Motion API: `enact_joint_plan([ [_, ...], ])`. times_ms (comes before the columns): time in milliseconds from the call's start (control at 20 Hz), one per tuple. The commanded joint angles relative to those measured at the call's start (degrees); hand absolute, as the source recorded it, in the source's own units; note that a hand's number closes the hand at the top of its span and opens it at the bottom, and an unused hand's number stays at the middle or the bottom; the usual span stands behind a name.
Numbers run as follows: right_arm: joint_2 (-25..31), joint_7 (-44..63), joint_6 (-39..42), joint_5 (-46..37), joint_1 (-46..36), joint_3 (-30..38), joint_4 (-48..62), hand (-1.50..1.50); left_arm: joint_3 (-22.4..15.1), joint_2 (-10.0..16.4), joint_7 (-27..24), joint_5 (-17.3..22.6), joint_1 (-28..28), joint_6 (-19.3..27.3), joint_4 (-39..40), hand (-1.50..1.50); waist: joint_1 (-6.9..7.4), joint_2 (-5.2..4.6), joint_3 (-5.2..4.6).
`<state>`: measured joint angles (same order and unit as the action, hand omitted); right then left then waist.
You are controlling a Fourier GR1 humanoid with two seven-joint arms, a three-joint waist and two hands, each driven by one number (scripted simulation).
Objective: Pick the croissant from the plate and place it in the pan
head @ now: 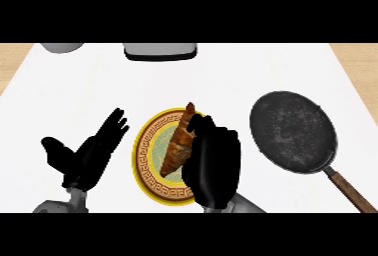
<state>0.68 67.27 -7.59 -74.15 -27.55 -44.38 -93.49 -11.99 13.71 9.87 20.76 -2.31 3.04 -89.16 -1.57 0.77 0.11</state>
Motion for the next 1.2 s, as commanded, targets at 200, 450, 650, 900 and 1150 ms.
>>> enact_joint_plan([
  [200, -0.42, 2.35, -14.93, -5.79, 12.65, 6.6, -4.75, 1.5, -1.36, -0.87, 1.97, -1.19, -0.9, 0.43, -0.83, 0.0, 0.93, -0.71, -0.04],
  [450, 2.84, -5.77, -18.82, -6.38, 14.44, 15.52, 3.95, 1.5, -1.22, -1.6, 0.89, -2.12, -0.48, 0.07, -1.65, 0.0, 1.81, -0.86, -0.07],
  [650, 4.51, -10.36, -25.36, -7.46, 15.37, 20.48, 6.79, 1.5, 0.03, -2.43, -0.36, -2.09, -2.55, -1.47, 3.38, 0.0, 1.56, -0.92, -0.08],
  [900, 6.95, -12.67, -31.81, -7.36, 9.91, 31.04, 15.6, 1.5, -0.5, -2.79, 1.9, -1.9, -2.37, -1.15, -0.31, 0.0, 2.0, -0.99, -0.06],
  [1150, 10.56, -21.03, -45.56, -0.4, 10.24, 37.65, 25.72, 1.5, 0.33, -2.24, 0.94, -3.14, -1.82, -1.57, 1.33, 0.0, 2.23, -1.08, -0.02],
])
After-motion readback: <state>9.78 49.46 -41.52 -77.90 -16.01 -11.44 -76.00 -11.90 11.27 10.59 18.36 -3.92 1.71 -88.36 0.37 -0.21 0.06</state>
